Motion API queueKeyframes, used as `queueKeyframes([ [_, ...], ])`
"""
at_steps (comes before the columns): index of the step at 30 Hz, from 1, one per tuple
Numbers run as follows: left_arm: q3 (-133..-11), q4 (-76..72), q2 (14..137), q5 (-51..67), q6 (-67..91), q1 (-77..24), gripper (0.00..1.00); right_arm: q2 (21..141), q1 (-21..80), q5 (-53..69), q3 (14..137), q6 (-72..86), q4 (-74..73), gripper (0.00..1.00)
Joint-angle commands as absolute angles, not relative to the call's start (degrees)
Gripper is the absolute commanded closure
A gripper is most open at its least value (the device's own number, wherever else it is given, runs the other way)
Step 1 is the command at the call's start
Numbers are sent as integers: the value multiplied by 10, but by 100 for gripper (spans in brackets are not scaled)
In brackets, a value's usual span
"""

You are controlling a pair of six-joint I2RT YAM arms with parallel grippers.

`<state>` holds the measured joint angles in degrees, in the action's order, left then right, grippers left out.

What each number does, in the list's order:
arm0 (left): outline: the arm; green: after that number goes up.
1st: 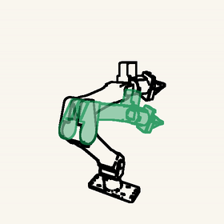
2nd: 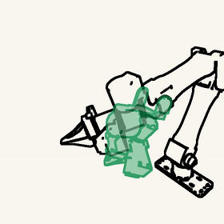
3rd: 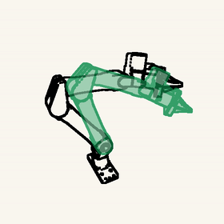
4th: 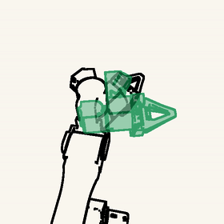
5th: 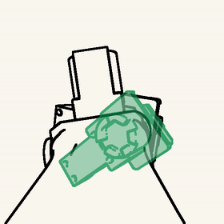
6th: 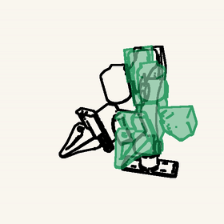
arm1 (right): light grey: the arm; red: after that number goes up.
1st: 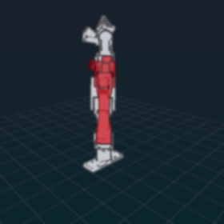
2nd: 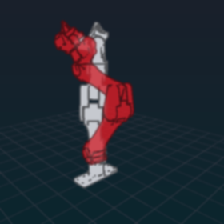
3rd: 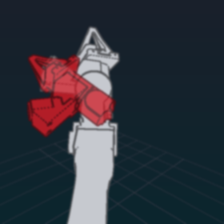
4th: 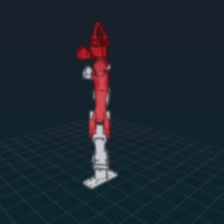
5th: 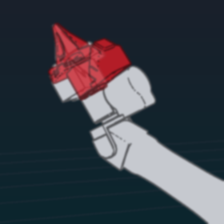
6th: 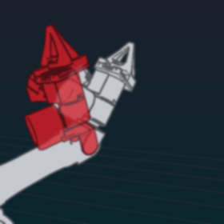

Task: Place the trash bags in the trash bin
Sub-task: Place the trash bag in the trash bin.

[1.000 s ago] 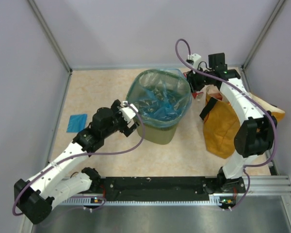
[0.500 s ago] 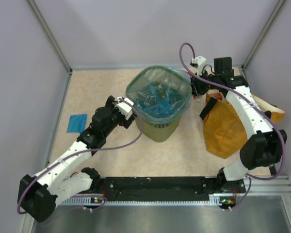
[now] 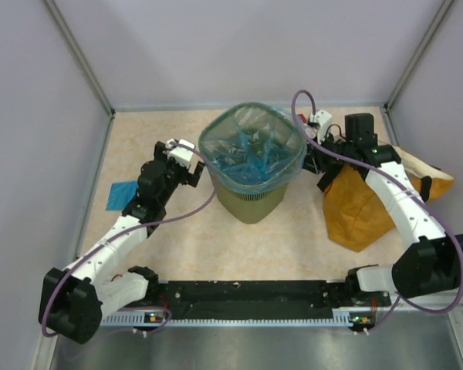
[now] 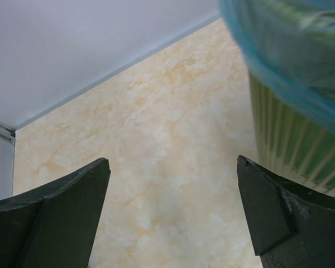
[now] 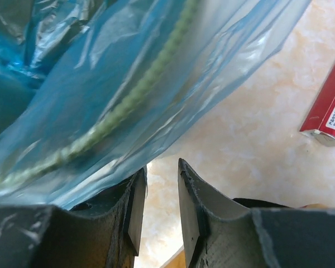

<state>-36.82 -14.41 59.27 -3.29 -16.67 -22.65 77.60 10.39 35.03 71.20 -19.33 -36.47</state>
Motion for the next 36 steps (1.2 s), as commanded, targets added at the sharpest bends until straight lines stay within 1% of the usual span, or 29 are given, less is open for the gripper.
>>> queueKeyframes([
  [1, -377, -205, 604, -3, -142, -196, 1, 719, 122, 371, 682, -169, -301, 71],
  [2, -376, -206, 605, 17, -139, -191, 1, 714, 129, 372, 672, -164, -288, 71],
  [4, -376, -204, 601, 19, -134, -184, 1, 705, 144, 347, 666, -160, -273, 72],
  [7, -383, -184, 592, 20, -124, -177, 1, 706, 148, 271, 672, -161, -253, 74],
  [10, -415, -129, 588, 18, -116, -173, 1, 711, 148, 216, 688, -174, -244, 70],
  [14, -475, -3, 577, 10, -101, -168, 1, 721, 135, 186, 737, -200, -299, 62],
  [15, -491, 54, 571, 23, -101, -165, 1, 722, 133, 175, 746, -212, -314, 61],
  [19, -547, 195, 546, 109, -110, -159, 1, 715, 124, 129, 778, -250, -352, 58],
  [24, -587, 297, 526, 239, -90, -159, 2, 734, 120, 99, 826, -265, -362, 56],
  [26, -598, 310, 519, 271, -70, -159, 1, 758, 120, 104, 848, -265, -362, 56],
  [31, -610, 305, 521, 361, -34, -159, 1, 825, 120, 162, 898, -252, -355, 56],
  [36, -599, 262, 531, 411, -9, -159, 1, 852, 120, 215, 897, -246, -348, 56],
])
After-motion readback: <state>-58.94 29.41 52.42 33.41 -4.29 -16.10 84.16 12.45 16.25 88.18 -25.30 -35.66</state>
